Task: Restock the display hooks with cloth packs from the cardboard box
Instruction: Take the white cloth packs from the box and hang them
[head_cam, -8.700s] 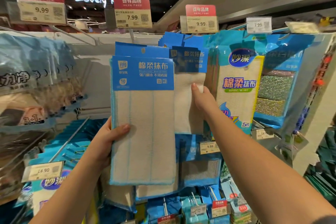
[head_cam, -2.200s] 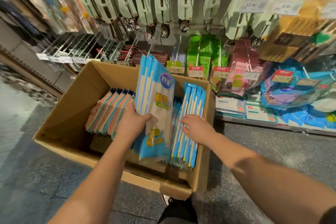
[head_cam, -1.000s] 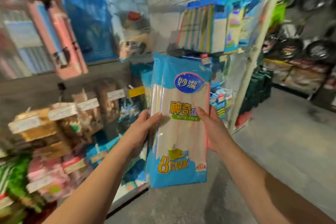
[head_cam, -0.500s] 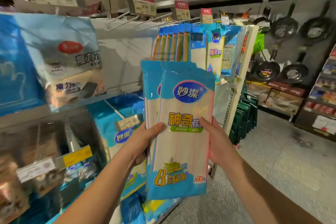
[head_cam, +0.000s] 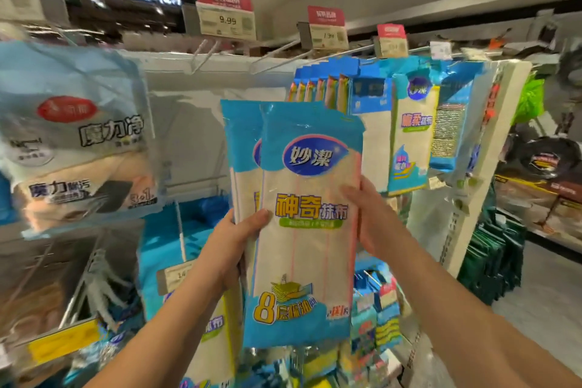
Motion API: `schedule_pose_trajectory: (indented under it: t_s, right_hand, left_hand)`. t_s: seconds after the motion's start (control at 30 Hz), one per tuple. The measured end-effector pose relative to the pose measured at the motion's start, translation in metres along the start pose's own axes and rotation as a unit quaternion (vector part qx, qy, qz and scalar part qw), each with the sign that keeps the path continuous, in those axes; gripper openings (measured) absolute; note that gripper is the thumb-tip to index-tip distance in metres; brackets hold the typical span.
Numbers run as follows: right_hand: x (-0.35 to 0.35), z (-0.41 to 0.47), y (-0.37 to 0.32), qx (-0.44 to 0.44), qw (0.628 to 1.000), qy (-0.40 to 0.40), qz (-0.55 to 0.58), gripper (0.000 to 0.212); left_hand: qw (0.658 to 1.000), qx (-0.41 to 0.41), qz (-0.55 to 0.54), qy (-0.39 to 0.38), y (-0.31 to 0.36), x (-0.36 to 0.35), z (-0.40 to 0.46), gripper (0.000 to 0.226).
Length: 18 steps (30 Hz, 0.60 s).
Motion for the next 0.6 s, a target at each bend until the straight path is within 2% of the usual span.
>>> schedule_pose_trajectory:
  t_s: [0.07, 0.17, 0.27, 0.43, 0.53, 0.6]
  right_hand:
    - [0.011, 0.04, -0.026, 0.044, 0.999, 0.01, 0.0, 0.041]
    - [0.023, 0.089, -0.066, 0.119, 0.992, 0.031, -0.038, 0.026]
    - [0.024, 0.123, -0.085, 0.175, 0.981, 0.015, -0.081, 0.033]
    - [0.03, 0.152, -0.094, 0.209, 0.967, 0.002, -0.144, 0.045]
    - [0.029, 0.164, -0.097, 0.216, 0.963, -0.009, -0.162, 0.028]
    - [0.028, 0.173, -0.101, 0.21, 0.965, -0.012, -0.16, 0.025]
  left_hand:
    - [1.0, -0.011, -0.008, 0.017, -0.002, -0.008, 0.016, 0.055]
    - [0.999, -0.028, -0.004, 0.04, -0.002, -0.021, 0.037, 0.072]
    - [0.997, -0.044, -0.014, 0.056, -0.003, -0.031, 0.058, 0.061]
    - [0.995, -0.055, -0.036, 0.077, -0.006, -0.045, 0.079, 0.074]
    - [0.994, -0.063, -0.034, 0.084, -0.003, -0.05, 0.087, 0.066]
    - [0.993, -0.069, -0.025, 0.096, 0.002, -0.051, 0.091, 0.064]
Point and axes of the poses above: each hand's wrist, its own z-axis towards the middle knuckle, its own x-axis out of the back of the hand, y = z × x, the point moved 2 cm from there along z, towards the middle knuckle, and after that the axes turned 7 degrees about -z, right-handed, at the moved point
